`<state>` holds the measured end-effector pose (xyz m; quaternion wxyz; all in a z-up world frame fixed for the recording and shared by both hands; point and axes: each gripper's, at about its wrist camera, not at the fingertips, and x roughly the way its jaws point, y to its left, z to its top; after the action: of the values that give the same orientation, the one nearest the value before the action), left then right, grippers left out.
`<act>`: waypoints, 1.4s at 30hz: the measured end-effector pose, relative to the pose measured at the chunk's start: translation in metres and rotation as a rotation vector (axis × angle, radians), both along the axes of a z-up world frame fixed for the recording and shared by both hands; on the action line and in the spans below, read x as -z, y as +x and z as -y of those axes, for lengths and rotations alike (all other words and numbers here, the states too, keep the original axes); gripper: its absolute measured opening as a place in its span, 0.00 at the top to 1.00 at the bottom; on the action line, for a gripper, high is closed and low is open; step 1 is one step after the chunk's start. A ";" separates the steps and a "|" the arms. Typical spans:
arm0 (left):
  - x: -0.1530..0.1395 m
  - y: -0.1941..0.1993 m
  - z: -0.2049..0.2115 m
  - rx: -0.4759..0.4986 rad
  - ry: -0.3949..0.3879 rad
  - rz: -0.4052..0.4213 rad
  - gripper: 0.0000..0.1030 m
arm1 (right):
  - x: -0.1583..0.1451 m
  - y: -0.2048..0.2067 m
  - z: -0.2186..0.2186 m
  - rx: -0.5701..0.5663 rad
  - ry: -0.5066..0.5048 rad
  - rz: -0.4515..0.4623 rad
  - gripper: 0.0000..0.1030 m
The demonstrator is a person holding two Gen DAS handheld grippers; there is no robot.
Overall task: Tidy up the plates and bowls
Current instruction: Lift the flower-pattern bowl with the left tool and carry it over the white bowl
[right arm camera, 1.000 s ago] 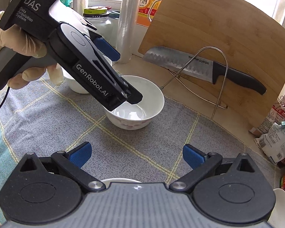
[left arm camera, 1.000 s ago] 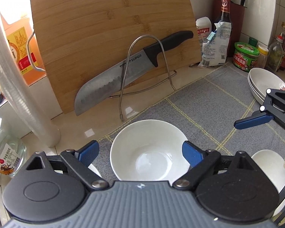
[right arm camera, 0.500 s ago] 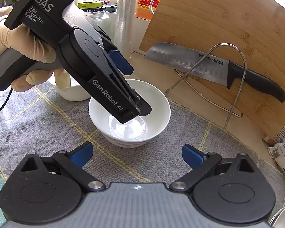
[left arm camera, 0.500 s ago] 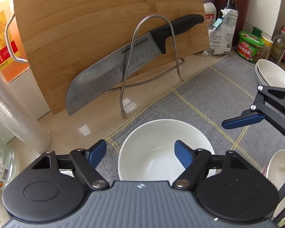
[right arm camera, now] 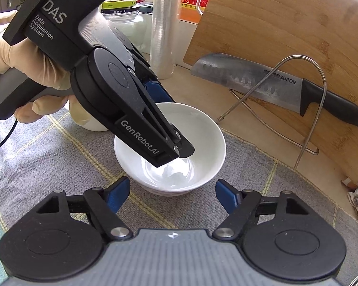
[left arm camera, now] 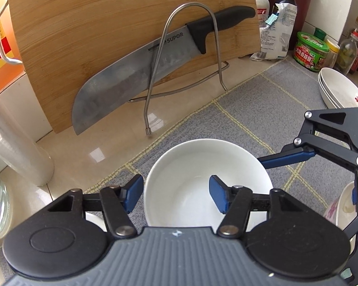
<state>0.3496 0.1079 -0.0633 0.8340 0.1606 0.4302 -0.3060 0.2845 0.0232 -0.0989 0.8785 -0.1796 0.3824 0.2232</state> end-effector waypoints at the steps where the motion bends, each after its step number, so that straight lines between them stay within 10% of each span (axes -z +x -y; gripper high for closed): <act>1: 0.000 0.000 0.000 0.000 0.000 -0.001 0.42 | 0.000 0.000 0.000 -0.001 0.003 0.001 0.22; 42: -0.035 -0.051 0.023 0.070 -0.020 0.062 0.45 | -0.028 -0.042 0.017 0.008 -0.015 0.041 0.23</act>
<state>0.2990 0.0849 -0.0288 0.8373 0.1765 0.3950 -0.3343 0.2421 0.0067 -0.0705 0.8856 -0.1891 0.3667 0.2133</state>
